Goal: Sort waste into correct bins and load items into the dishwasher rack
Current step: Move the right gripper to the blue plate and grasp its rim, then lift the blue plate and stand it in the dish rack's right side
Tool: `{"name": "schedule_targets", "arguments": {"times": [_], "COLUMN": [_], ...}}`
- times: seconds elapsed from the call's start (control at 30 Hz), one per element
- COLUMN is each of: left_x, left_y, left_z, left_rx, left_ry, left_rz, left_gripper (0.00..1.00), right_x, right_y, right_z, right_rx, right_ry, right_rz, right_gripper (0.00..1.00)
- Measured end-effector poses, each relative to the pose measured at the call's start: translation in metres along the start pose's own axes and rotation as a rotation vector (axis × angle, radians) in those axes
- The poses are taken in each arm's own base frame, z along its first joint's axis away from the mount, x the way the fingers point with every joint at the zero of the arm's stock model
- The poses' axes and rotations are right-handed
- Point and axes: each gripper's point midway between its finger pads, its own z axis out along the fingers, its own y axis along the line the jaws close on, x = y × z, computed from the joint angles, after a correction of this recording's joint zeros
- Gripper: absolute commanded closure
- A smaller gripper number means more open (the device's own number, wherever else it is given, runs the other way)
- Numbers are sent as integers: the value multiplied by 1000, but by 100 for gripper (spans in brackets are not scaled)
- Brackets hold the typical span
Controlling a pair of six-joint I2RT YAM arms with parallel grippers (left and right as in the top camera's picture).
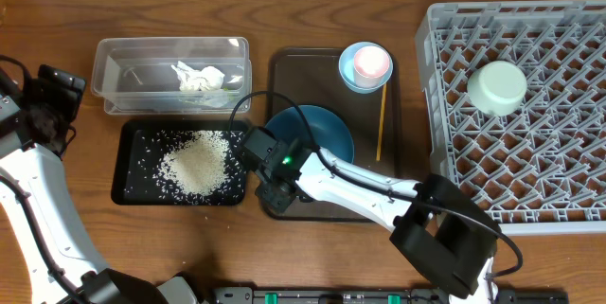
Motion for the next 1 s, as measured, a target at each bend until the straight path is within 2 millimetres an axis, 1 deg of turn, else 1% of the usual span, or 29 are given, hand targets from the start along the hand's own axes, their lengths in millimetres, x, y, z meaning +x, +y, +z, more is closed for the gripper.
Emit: {"name": "schedule_targets", "arguments": {"times": [0.03, 0.1, 0.13, 0.17, 0.23, 0.37, 0.5, 0.57, 0.63, 0.7, 0.73, 0.77, 0.83, 0.9, 0.97, 1.0], "left_x": [0, 0, 0, 0, 0, 0, 0, 0, 0, 0, 0, 0, 0, 0, 0, 0], "left_y": [0, 0, 0, 0, 0, 0, 0, 0, 0, 0, 0, 0, 0, 0, 0, 0], "left_z": [0, 0, 0, 0, 0, 0, 0, 0, 0, 0, 0, 0, 0, 0, 0, 0], "left_rx": [0, 0, 0, 0, 0, 0, 0, 0, 0, 0, 0, 0, 0, 0, 0, 0], "left_ry": [0, 0, 0, 0, 0, 0, 0, 0, 0, 0, 0, 0, 0, 0, 0, 0], "left_rz": [0, 0, 0, 0, 0, 0, 0, 0, 0, 0, 0, 0, 0, 0, 0, 0], "left_gripper": [5, 5, 5, 5, 5, 5, 5, 5, 5, 5, 5, 5, 5, 5, 5, 5], "right_x": [-1, -1, -1, -1, -2, -12, -16, -20, -27, -38, -45, -51, -68, -83, -93, -95], "right_y": [0, -1, -1, -1, -1, -6, -7, -6, -5, -2, -3, -5, -17, -41, -73, -91], "right_z": [0, 0, 0, 0, -1, -9, -16, -24, -38, -56, -68, -78, -105, -135, -171, -188], "right_rx": [0, 4, 6, 7, 10, 44, 55, 57, 51, 30, 22, 18, 12, 19, 37, 47], "right_ry": [-2, -3, -3, -4, -4, -29, -28, -23, -25, -38, -49, -62, -110, -174, -255, -293], "right_rz": [-1, 0, 1, 8, 1, 2, 5, 11, 23, 36, 44, 53, 88, 143, 216, 256], "right_gripper": [64, 73, 79, 88, 99, 99, 99, 99, 99, 99, 99, 99, 99, 99, 99, 99]}}
